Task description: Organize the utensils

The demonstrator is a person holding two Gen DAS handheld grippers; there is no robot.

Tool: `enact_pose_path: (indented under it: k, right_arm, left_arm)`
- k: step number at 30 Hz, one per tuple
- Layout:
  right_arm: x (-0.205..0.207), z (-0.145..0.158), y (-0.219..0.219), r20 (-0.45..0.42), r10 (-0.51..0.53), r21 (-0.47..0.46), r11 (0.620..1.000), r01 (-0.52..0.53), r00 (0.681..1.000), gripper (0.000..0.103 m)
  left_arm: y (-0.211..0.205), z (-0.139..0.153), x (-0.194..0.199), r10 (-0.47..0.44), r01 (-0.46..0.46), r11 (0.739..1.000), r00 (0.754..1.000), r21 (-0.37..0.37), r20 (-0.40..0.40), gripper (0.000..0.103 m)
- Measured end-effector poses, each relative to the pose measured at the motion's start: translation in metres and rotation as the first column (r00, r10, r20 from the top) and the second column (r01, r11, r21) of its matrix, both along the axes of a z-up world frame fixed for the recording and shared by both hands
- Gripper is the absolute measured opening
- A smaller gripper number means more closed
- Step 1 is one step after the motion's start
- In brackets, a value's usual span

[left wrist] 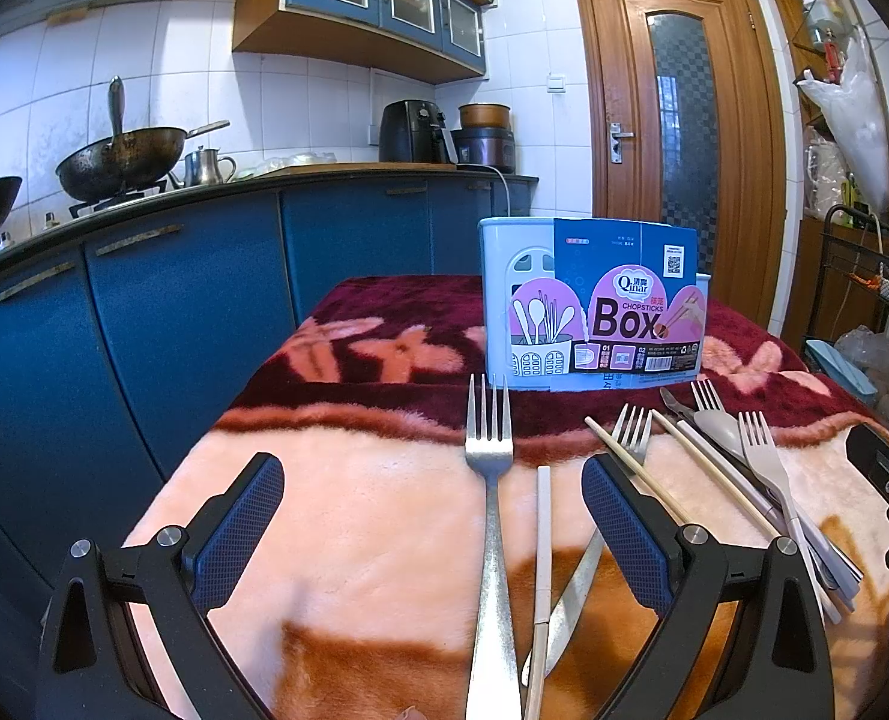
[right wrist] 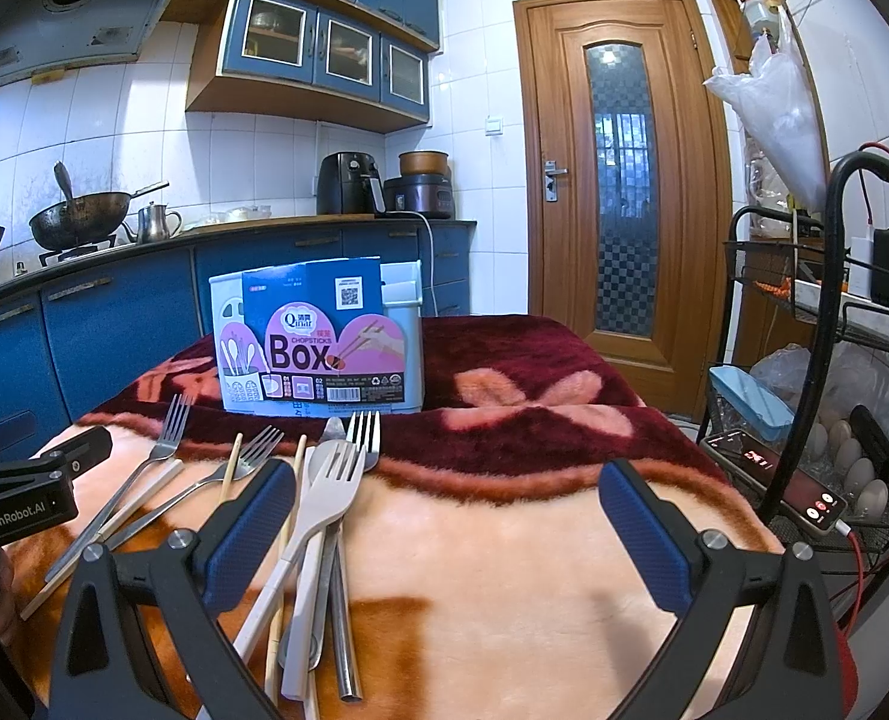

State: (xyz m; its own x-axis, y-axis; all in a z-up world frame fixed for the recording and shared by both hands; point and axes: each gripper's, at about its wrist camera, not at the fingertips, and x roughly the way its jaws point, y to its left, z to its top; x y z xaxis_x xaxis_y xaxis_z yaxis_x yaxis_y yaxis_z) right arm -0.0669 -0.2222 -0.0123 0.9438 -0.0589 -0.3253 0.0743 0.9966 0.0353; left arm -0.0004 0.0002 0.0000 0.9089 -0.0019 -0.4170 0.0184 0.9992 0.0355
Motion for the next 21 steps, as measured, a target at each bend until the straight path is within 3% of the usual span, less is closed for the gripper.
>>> enact_pose_path:
  k: [21]
  right_arm:
    - [0.0006,0.0005,0.0027,-0.005,0.001,0.003,1.000,-0.001,1.000,0.103]
  left_arm:
    - [0.0003,0.0000,0.0003,0.002,-0.002,1.000,1.000,-0.001,-0.003,0.099]
